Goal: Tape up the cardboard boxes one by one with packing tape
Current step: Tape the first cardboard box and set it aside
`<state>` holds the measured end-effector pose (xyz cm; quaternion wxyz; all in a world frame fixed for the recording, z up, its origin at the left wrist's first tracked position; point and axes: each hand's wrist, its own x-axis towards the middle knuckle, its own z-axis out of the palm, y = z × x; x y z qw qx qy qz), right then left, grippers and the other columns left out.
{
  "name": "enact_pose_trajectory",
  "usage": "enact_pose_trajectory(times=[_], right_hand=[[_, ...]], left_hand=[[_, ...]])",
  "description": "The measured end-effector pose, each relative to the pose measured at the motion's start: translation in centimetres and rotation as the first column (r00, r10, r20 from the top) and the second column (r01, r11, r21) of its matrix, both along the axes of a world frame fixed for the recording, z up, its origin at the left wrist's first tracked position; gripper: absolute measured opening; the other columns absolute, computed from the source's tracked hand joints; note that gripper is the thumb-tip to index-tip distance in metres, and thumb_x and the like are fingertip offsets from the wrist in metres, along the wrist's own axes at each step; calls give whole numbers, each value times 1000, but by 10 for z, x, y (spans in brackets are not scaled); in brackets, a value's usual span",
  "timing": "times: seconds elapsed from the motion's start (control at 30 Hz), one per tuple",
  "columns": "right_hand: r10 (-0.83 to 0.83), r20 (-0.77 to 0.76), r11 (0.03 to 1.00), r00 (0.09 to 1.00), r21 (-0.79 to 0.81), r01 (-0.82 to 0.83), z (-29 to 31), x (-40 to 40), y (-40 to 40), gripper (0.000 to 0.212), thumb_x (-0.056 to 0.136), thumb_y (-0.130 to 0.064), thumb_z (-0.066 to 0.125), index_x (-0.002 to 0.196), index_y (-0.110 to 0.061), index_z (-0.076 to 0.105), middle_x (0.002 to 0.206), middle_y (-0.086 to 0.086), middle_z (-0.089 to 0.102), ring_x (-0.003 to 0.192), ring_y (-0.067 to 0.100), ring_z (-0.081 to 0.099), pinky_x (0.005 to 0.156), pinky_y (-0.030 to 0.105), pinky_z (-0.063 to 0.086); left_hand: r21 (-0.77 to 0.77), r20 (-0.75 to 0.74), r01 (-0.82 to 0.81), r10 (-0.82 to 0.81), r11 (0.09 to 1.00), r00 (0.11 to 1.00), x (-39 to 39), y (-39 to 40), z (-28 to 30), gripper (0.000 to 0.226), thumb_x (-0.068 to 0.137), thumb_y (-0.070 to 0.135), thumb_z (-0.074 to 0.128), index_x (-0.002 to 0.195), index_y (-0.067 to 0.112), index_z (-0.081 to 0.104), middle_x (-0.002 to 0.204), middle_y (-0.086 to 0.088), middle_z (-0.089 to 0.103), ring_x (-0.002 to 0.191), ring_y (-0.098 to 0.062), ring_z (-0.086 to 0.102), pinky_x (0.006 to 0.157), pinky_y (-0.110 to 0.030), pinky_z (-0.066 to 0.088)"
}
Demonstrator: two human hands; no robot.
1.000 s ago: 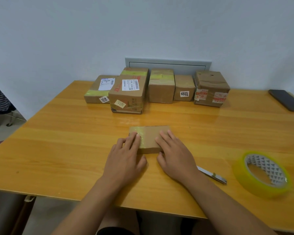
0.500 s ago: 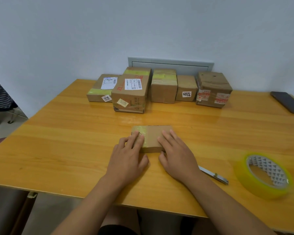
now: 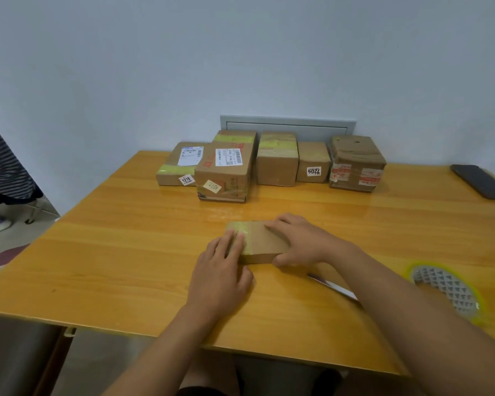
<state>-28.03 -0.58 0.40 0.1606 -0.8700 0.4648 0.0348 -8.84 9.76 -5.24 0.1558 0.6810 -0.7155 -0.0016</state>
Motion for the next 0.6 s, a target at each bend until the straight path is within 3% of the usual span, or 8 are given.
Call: enact_pose_trajectory(times=[0.13,0.27,0.33,0.43,0.6], right_hand=[[-74,9,989,997,-131,74,9,-17,-6,92,74,-63,68,150,-38,23,143,-3,30,131,19,26,98,40,43],[-189,-7,968,982,-171,185,25,-62,-8,89,76,-71,62,149,-39,25,140,-1,32,128,20,29,94,40,44],[-271,-17,948,962,-180,264,32,-91,-8,87,76,-73,61,149,-38,27,141,2,33,129,22,30,96,41,42],[-397,-43,904,917,-189,383,38,-134,-9,85,76,-75,59,147,-38,30,140,4,36,130,24,32,98,42,43],[-557,-60,819,828,-206,536,30,-194,-8,85,77,-76,57,146,-32,33,138,5,37,128,27,33,95,44,44]], left_hand=[[-74,64,16,-11,997,998,-7,0,5,67,88,46,39,149,18,38,149,-6,44,130,-23,44,101,-39,45],[-151,26,48,-44,987,999,-29,-25,14,63,86,46,39,140,15,51,142,-9,53,123,-27,52,97,-41,48],[-131,-7,57,-59,990,998,-46,-41,21,66,87,50,33,141,15,51,146,-9,49,129,-28,48,103,-41,43],[-19,2,97,-97,995,995,-73,-66,24,63,97,53,30,152,22,32,160,-3,27,144,-23,28,115,-37,27],[95,101,170,-179,981,979,-115,-106,19,61,101,51,32,155,26,19,164,-2,14,149,-23,15,120,-40,18]])
